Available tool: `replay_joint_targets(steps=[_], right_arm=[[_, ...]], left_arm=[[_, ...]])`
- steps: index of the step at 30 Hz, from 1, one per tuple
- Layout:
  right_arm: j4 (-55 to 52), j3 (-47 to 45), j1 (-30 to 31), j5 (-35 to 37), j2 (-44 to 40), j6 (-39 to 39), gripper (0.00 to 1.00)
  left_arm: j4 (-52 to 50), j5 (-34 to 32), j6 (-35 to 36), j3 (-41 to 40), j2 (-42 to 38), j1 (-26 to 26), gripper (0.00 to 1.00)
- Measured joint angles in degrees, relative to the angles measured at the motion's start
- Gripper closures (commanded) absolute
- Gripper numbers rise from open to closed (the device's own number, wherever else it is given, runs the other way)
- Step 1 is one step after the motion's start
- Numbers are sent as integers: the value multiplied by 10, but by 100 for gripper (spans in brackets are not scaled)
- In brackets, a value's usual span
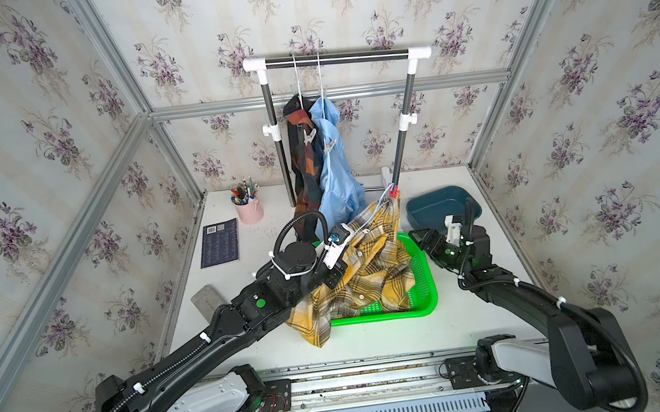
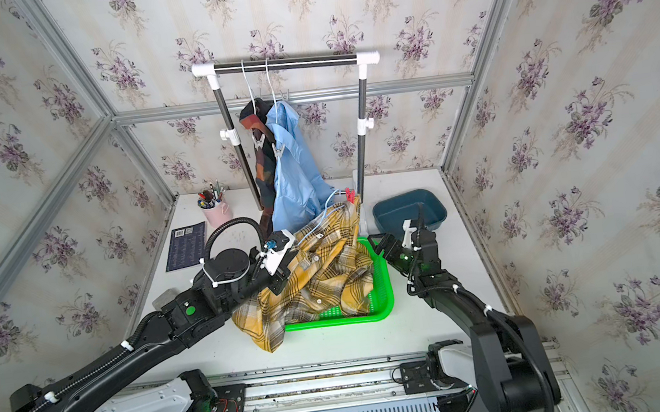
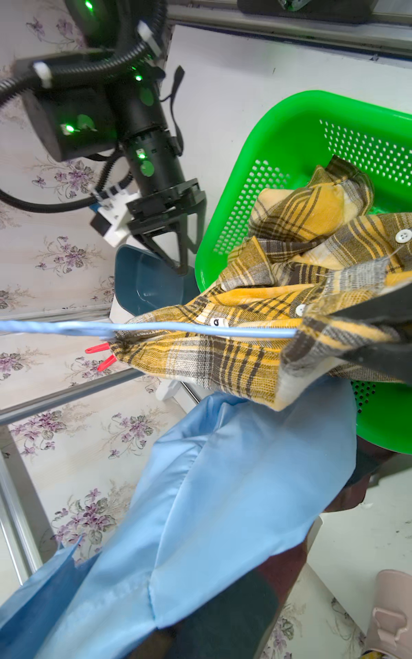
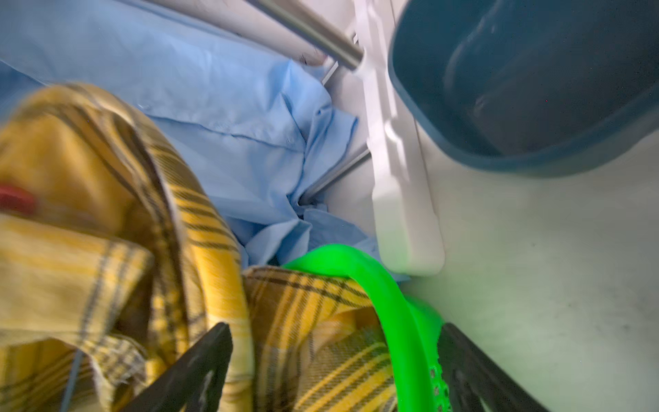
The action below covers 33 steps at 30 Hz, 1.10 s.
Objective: Remove the clothespins securing long-sleeve shirts to the hanger
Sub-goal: Place the long-sleeve shirt at the bin, then remove the clamp from the hanger.
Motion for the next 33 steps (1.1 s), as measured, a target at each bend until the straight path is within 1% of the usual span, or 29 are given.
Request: replay_joint_targets(steps=[2,4,9,12,16,22,29,33], right_arm=[[-49,30,-8,28,-45,-17,3],[-89,64,-18,50,-69,-34,3],[-179,127,-60,52,-92,-47,5],[-209,154,-75,32,-84,-56,9],[-228,178,-75,-22,-48,-54,12],[-258,183,-76,-86,-34,-56,13],[-291,164,-116,-144,-24,-74,19],[-304,172,-119,-160,6,-92,22]], left_arm=[[8,-23,19,-6,3,-22,100],[17,-48,39,-15,11,-43,100],[62,-128,101,-41,46,-95,100],[100,-177,146,-54,72,-121,100],[166,-241,217,-79,113,-171,100],[259,-319,309,-121,169,-229,100],[330,-372,372,-141,208,-250,100],[360,-385,392,-141,243,-256,100]])
